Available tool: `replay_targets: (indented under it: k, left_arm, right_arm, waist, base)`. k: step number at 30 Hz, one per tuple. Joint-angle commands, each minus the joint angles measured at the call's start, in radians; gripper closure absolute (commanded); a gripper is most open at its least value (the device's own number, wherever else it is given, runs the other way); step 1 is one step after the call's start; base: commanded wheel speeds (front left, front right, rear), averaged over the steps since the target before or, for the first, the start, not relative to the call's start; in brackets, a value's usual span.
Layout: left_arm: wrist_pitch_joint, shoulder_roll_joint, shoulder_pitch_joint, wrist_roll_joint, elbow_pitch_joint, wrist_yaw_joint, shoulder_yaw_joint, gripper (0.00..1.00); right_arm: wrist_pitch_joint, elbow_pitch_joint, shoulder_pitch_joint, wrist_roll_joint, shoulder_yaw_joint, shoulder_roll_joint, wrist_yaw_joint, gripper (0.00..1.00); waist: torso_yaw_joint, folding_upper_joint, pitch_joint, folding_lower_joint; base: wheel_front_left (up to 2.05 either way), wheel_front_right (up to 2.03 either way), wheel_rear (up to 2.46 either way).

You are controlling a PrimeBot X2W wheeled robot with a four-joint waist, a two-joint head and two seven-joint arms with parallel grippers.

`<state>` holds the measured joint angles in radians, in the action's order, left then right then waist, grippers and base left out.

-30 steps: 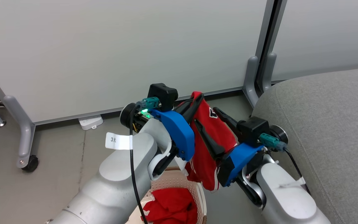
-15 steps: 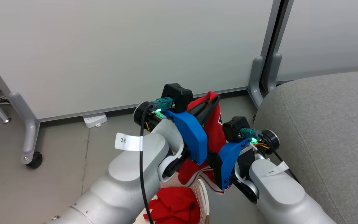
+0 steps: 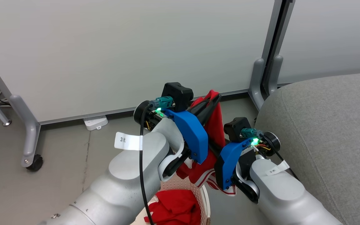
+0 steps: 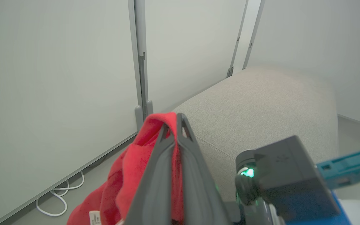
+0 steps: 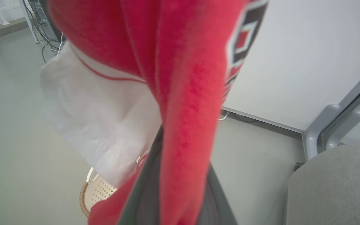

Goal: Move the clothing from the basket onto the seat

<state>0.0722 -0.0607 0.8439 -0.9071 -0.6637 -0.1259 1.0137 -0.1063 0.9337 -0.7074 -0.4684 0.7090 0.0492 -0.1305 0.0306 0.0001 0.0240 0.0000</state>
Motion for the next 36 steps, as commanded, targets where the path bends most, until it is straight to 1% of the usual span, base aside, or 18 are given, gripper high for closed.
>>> replay_targets:
  k: [1,12,30,31,32,33,36]
  left_arm:
    - [0.005,-0.004,0.016,-0.006,-0.001,-0.007,0.001,1.0]
    - [0.012,-0.005,0.024,-0.027,-0.018,-0.007,0.016,1.0]
    - [0.024,-0.009,0.027,-0.055,-0.035,-0.007,0.034,1.0]
    - [0.028,-0.009,0.026,-0.055,-0.038,-0.007,0.033,0.65]
    - [0.035,-0.01,0.023,-0.053,-0.038,-0.007,0.033,0.19]
    - [0.043,-0.013,0.017,-0.049,-0.038,-0.007,0.035,0.0]
    - [0.091,-0.03,-0.018,-0.037,-0.031,-0.007,0.038,0.0]
  right_arm:
    - [-0.006,0.005,-0.014,-0.005,0.006,0.002,0.0,1.0]
    - [-0.032,0.036,-0.032,-0.052,0.053,0.002,0.0,1.0]
    - [-0.062,0.076,-0.049,-0.085,0.09,0.002,0.0,1.0]
    - [-0.062,0.078,-0.05,-0.086,0.092,0.002,0.0,1.0]
    - [-0.063,0.078,-0.05,-0.088,0.093,0.002,0.0,1.0]
    - [-0.065,0.078,-0.05,-0.089,0.094,0.002,0.0,1.0]
    - [-0.075,0.078,-0.052,-0.094,0.094,0.002,0.0,1.0]
  waist:
    - [0.001,-0.0001,0.0,0.0]
    - [0.006,-0.0001,0.004,0.0]
    - [0.007,-0.0001,0.007,0.0]
    - [0.007,-0.0001,0.007,0.0]
    - [0.007,-0.0001,0.006,0.0]
    - [0.007,-0.0001,0.005,0.0]
    - [0.008,-0.0001,0.002,0.0]
  base:
    - [0.0,0.0,0.0]
    - [0.0,0.0,0.0]
    - [0.0,0.0,0.0]
    - [0.0,0.0,0.0]
    - [0.0,0.0,0.0]
    - [0.0,0.0,0.0]
    - [0.0,0.0,0.0]
